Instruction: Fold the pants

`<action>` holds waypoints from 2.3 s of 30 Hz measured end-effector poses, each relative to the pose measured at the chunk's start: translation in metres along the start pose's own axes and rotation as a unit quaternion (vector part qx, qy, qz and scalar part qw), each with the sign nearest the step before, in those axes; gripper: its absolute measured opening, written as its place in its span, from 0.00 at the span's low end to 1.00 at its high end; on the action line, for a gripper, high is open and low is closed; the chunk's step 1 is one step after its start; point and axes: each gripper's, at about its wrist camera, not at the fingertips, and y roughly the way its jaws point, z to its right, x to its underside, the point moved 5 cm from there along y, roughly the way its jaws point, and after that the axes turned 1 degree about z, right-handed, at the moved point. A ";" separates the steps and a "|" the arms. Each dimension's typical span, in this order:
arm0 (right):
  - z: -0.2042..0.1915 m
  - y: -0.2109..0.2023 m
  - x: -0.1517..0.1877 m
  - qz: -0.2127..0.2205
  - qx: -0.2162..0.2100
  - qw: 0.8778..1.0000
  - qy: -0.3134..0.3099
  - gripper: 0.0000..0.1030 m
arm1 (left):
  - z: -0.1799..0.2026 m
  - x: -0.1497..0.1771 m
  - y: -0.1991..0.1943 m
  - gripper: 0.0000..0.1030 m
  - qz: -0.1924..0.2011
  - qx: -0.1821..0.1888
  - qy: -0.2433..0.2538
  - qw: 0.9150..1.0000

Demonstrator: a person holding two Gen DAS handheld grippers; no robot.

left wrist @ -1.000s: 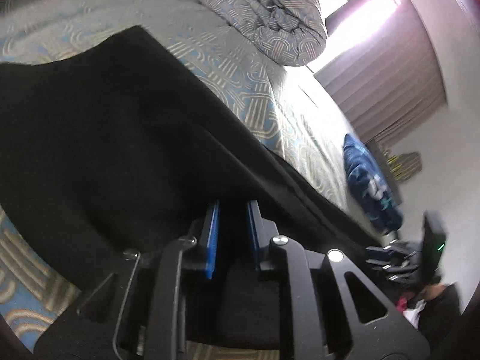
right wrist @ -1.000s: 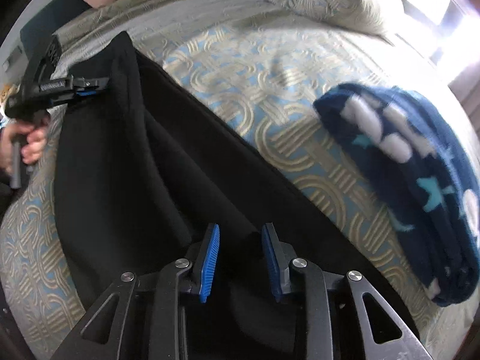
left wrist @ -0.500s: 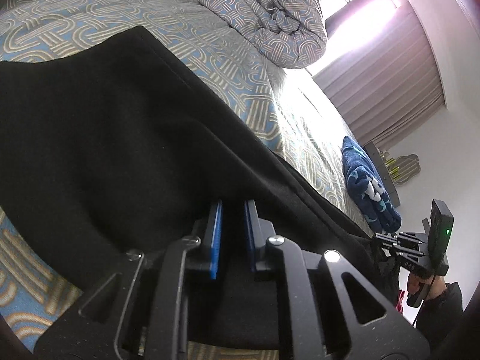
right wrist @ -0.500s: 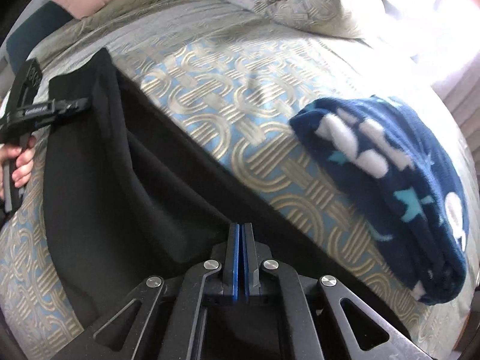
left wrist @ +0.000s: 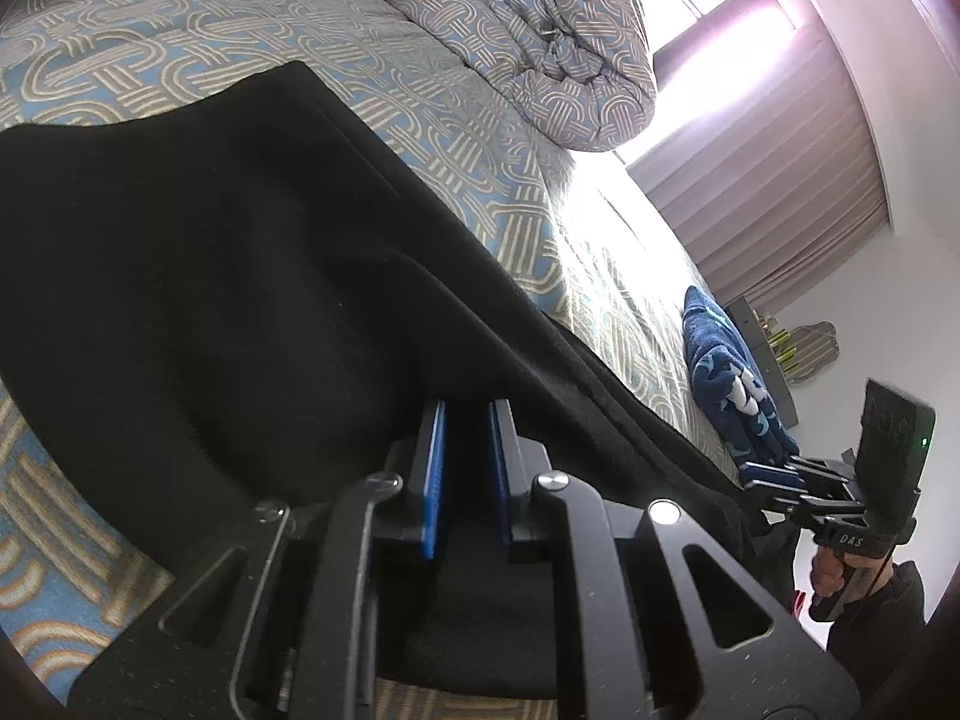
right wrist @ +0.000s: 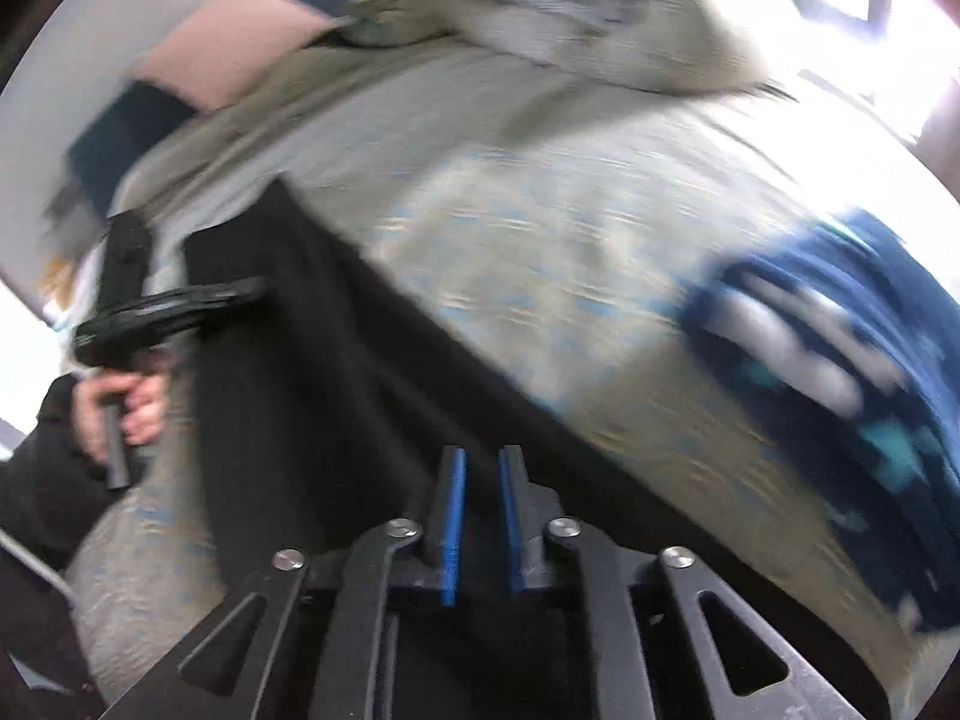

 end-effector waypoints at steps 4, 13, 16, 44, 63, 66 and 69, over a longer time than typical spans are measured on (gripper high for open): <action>-0.026 0.041 -0.025 -0.021 -0.018 0.999 -0.031 0.20 | -0.001 0.000 0.000 0.16 0.000 0.005 -0.004 1.000; -0.027 0.065 -0.010 -0.061 -0.010 0.998 -0.033 0.02 | -0.003 0.000 0.001 0.16 0.000 0.016 -0.013 1.000; -0.027 0.055 -0.025 -0.049 0.022 0.998 -0.038 0.02 | -0.004 -0.001 0.001 0.16 0.000 0.020 -0.015 1.000; 0.155 -0.128 0.160 0.075 0.206 0.945 0.241 0.42 | 0.052 -0.044 0.036 0.24 0.004 -0.122 0.085 0.989; 0.193 -0.139 0.188 0.163 0.317 0.861 0.364 0.36 | -0.001 -0.098 -0.010 0.19 0.104 -0.246 0.053 0.962; 0.155 -0.140 0.166 0.176 0.303 0.877 0.329 0.41 | 0.032 -0.082 -0.004 0.19 0.088 -0.182 0.078 0.976; 0.128 -0.124 0.147 0.181 0.274 0.893 0.308 0.41 | 0.062 -0.056 0.020 0.19 0.047 -0.133 0.119 0.983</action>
